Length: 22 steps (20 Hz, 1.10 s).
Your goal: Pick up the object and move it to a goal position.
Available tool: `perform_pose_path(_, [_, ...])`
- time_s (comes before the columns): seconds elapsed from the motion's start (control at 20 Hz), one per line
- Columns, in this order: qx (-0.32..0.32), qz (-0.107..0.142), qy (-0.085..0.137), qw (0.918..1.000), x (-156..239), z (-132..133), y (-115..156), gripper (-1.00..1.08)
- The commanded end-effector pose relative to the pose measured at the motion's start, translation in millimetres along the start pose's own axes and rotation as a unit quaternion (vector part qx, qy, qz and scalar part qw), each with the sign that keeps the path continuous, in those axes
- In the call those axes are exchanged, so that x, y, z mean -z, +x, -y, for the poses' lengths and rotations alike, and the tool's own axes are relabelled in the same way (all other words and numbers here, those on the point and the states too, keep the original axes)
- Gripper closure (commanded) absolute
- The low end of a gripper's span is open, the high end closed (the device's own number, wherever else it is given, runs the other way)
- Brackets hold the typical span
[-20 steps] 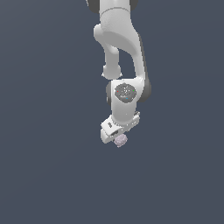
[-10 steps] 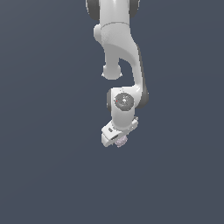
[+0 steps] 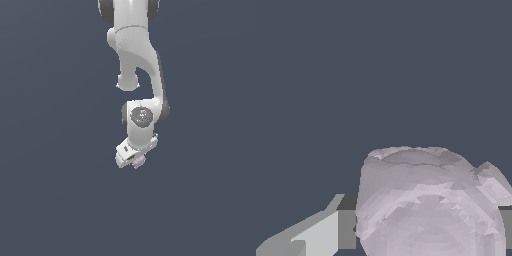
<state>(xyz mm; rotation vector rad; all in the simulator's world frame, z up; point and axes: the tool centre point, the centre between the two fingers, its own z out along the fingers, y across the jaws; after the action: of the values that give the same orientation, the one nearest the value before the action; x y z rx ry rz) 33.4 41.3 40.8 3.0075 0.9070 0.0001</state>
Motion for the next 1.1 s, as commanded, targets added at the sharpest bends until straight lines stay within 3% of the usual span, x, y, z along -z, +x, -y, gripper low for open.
perform_pose_path(0.0, [0.000, 0.000, 0.000, 1.0000, 0, 1, 0, 1.08])
perform_pose_path(0.5, [0.000, 0.000, 0.000, 1.0000, 21, -2, 11, 1.08])
perform_pose_path(1.05, [0.000, 0.000, 0.000, 1.0000, 94, -11, 51, 1.08])
